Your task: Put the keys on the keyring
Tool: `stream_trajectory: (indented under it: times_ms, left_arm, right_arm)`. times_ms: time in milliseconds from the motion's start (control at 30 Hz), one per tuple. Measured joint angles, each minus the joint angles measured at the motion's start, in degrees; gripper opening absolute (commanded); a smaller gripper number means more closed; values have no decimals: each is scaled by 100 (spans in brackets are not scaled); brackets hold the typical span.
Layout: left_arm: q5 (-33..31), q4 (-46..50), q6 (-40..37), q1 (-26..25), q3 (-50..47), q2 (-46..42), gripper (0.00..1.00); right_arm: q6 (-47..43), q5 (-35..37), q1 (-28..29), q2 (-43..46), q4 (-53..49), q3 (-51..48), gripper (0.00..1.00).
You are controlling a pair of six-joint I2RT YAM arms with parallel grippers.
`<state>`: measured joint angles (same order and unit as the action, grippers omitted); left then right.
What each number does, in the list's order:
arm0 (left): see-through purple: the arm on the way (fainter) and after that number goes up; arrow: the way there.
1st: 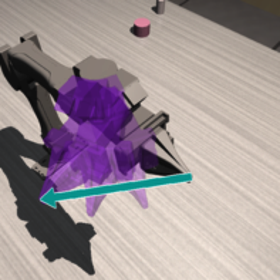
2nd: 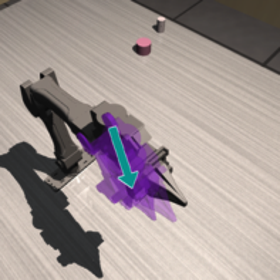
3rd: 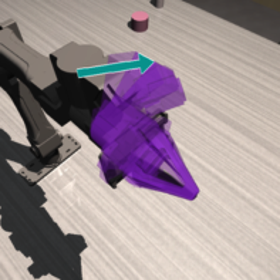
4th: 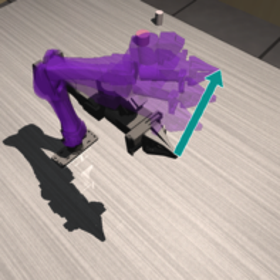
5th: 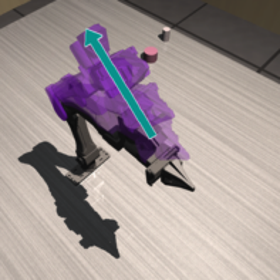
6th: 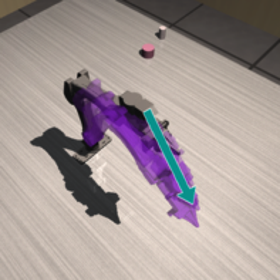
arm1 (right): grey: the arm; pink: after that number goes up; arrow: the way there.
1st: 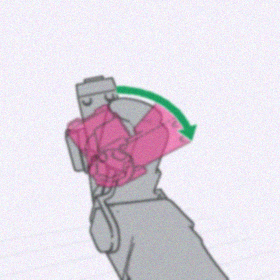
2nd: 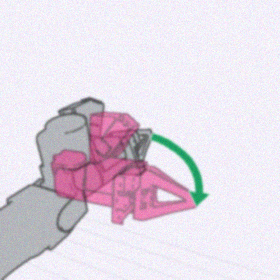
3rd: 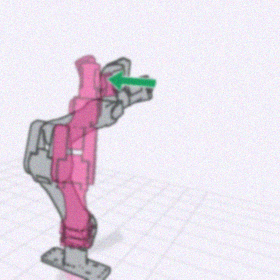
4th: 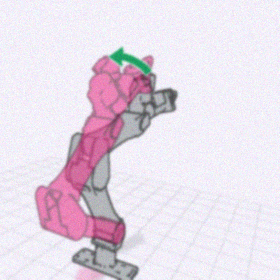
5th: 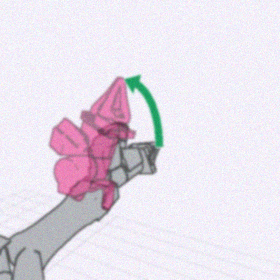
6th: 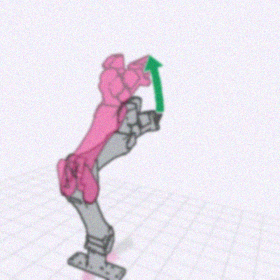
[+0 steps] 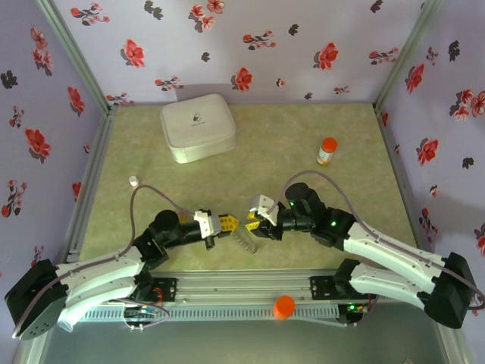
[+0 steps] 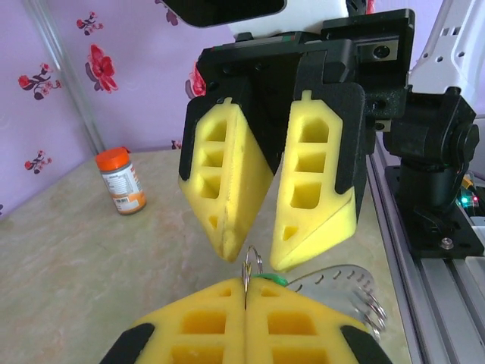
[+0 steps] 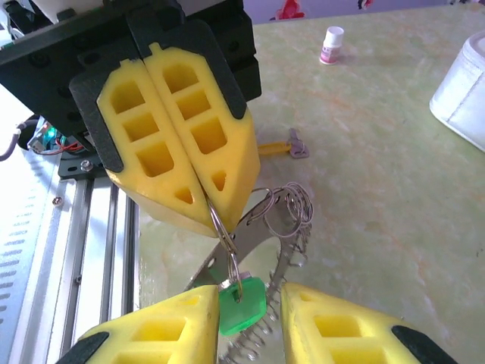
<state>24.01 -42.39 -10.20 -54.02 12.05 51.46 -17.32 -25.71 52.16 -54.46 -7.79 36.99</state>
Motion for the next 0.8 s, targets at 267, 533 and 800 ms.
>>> stream_trajectory:
  times_ms: [267,533,800]
  left_arm:
    - [-7,-48,-2,0,0,96,0]
    - [-39,-48,2,2,0,116,0]
    - [-17,-378,90,0,0,398,0]
  right_arm:
    - [-42,-2,0,-11,39,0,4]
    - [-127,2,2,-273,13,46,0]
    - [-170,127,66,-476,-7,70,23]
